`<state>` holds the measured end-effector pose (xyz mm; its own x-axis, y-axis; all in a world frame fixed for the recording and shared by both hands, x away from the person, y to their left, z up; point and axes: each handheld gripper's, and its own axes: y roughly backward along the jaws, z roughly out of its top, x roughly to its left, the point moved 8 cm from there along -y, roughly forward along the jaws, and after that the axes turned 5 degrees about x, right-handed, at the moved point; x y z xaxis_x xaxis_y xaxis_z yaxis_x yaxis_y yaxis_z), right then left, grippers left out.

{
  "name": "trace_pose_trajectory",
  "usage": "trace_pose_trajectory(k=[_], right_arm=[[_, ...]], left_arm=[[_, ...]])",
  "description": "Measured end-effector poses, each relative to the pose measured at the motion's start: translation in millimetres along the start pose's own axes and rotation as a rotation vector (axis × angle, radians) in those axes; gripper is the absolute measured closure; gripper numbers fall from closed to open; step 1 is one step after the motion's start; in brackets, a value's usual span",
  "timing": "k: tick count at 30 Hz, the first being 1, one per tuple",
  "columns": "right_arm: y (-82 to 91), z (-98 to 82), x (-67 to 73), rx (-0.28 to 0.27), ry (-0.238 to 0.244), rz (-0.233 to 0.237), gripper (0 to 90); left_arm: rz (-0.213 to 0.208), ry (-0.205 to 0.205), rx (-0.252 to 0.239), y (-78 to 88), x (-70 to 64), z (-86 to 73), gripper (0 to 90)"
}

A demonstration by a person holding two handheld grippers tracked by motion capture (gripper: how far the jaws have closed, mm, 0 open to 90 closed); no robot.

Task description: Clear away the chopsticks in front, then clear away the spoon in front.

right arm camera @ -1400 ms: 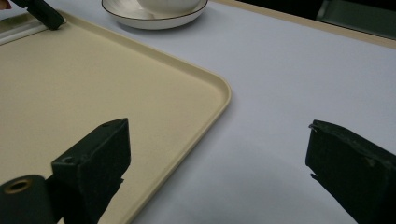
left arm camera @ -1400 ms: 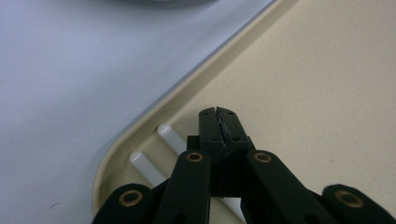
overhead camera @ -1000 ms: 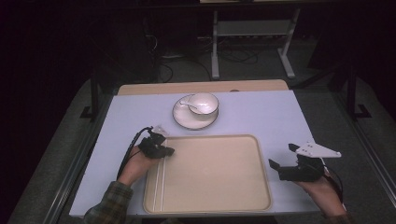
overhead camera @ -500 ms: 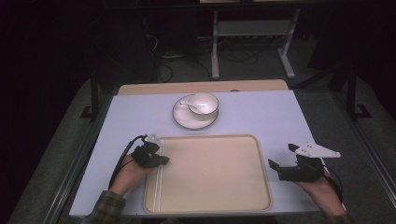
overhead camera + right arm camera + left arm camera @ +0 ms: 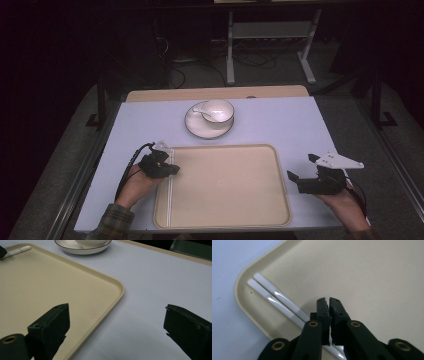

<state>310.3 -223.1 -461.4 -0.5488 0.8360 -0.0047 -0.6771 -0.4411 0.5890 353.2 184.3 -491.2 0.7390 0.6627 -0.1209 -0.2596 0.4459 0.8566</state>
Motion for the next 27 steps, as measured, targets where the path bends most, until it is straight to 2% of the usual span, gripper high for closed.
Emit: trace_pose_trajectory(k=[7, 11, 18, 23, 27], right_arm=[[-0.7, -0.3, 0.0, 0.004, 0.003, -0.001, 6.3], [-0.9, -0.3, -0.1, 0.005, 0.004, -0.002, 6.3], [-0.6, -0.2, -0.5, 0.003, 0.002, -0.004, 6.3], [-0.7, -0.4, -0.9, 0.003, 0.000, -0.004, 6.3], [-0.4, -0.3, -1.6, 0.003, -0.002, -0.006, 6.3]], left_arm=[[-0.014, -0.003, -0.037, 2.0, -1.1, 8.9, 71.0], [-0.036, -0.010, -0.056, 3.1, -1.1, 13.2, 58.6], [-0.032, -0.006, -0.109, 9.1, 5.1, 24.0, 37.5], [-0.021, -0.015, -0.128, 9.6, 9.4, 34.7, 20.4], [-0.027, -0.019, -0.136, 9.0, 11.7, 42.3, 16.7]])
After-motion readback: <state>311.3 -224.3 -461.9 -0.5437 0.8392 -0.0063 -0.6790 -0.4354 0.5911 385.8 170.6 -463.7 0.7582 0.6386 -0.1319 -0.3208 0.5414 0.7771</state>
